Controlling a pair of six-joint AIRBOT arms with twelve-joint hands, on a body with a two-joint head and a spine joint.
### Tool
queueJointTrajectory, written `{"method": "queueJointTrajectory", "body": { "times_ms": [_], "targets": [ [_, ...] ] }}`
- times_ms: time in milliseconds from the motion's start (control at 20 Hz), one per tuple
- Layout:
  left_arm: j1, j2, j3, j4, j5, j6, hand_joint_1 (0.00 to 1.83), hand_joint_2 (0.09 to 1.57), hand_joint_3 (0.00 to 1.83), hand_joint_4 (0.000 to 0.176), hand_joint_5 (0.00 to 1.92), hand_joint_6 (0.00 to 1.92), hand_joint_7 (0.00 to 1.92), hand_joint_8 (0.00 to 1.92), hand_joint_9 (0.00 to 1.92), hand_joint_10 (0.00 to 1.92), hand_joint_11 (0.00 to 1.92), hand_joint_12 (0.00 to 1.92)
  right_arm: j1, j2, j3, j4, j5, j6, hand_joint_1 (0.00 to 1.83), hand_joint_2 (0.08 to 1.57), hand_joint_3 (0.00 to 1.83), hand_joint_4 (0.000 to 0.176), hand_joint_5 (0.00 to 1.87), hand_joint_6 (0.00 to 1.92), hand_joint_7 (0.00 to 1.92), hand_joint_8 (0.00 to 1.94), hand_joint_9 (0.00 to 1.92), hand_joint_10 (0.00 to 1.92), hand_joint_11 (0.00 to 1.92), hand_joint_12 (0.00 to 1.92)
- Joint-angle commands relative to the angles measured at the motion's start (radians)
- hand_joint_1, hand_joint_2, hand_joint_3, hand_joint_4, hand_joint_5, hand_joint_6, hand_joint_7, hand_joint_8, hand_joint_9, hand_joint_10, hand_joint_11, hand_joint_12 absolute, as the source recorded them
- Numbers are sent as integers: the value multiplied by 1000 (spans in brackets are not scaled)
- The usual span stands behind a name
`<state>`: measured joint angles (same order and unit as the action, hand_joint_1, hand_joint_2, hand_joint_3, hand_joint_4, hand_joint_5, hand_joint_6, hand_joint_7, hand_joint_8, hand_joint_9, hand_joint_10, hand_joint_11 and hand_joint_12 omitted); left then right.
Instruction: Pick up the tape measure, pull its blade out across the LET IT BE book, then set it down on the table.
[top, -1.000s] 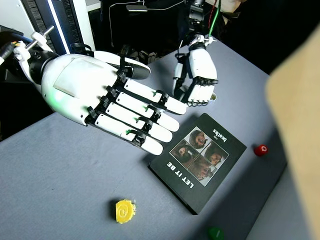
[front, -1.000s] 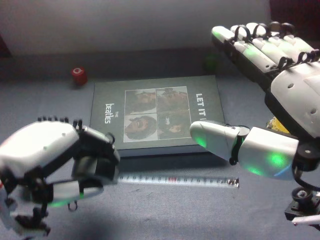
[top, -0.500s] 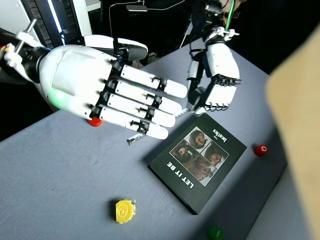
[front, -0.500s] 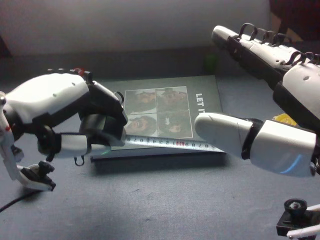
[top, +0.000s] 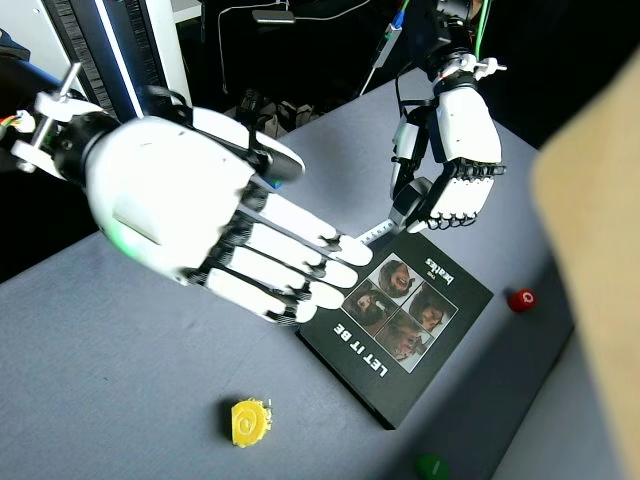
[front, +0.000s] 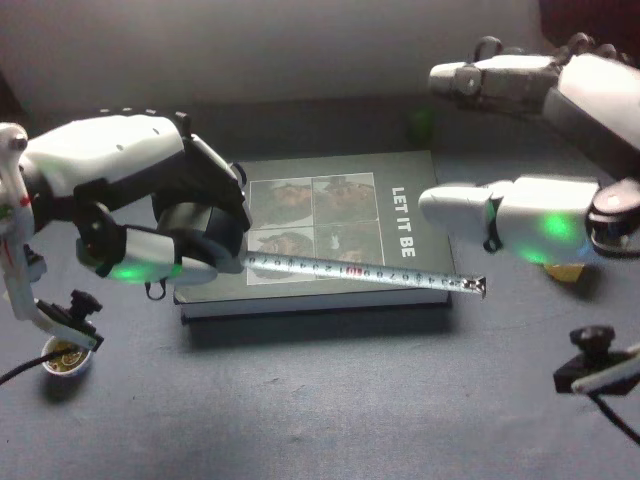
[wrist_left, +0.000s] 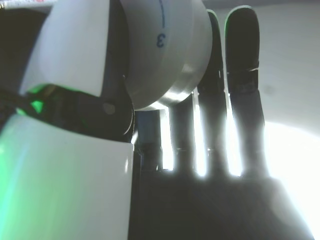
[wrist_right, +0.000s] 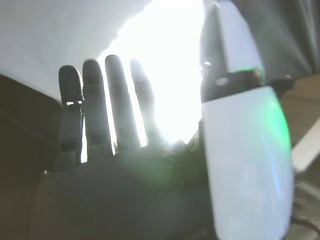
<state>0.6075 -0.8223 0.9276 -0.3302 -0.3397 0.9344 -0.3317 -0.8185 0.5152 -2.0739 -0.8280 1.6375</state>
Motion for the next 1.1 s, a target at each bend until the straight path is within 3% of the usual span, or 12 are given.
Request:
{"method": "queueJointTrajectory", "body": {
  "times_ms": [0,300,600,850,1050],
  "targets": [
    [-19,-1,1,-14,-76,13,1381,1083,0,0,1083,665,1082,900,881,1207,743,1110,40,9,-1,42,30,-80,833,1123,10,0,445,12,521,10,481,25,43,1158],
    [-41,-8,9,-113,-70,67,1382,1085,0,0,1054,686,1092,906,881,1202,744,1098,154,-31,24,271,-14,-452,915,1125,0,0,611,20,703,12,695,32,282,1160],
    [-55,-18,15,-122,-78,67,1383,1083,0,0,1046,715,1099,891,888,1185,735,1085,186,-58,44,352,-20,-734,1033,1120,0,0,704,27,797,23,770,35,307,1142],
    [-60,-19,24,-154,-94,73,1383,1079,0,0,1055,720,1101,873,900,1168,749,1058,160,-97,48,370,-60,-811,1025,1102,0,0,725,27,834,27,798,40,283,1133],
    [-86,-17,30,-235,-88,175,1383,1080,0,0,1053,705,1093,886,901,1175,767,1060,133,-149,71,382,-137,-812,1020,1102,0,0,732,24,841,23,795,34,285,1132]
  ]
}}
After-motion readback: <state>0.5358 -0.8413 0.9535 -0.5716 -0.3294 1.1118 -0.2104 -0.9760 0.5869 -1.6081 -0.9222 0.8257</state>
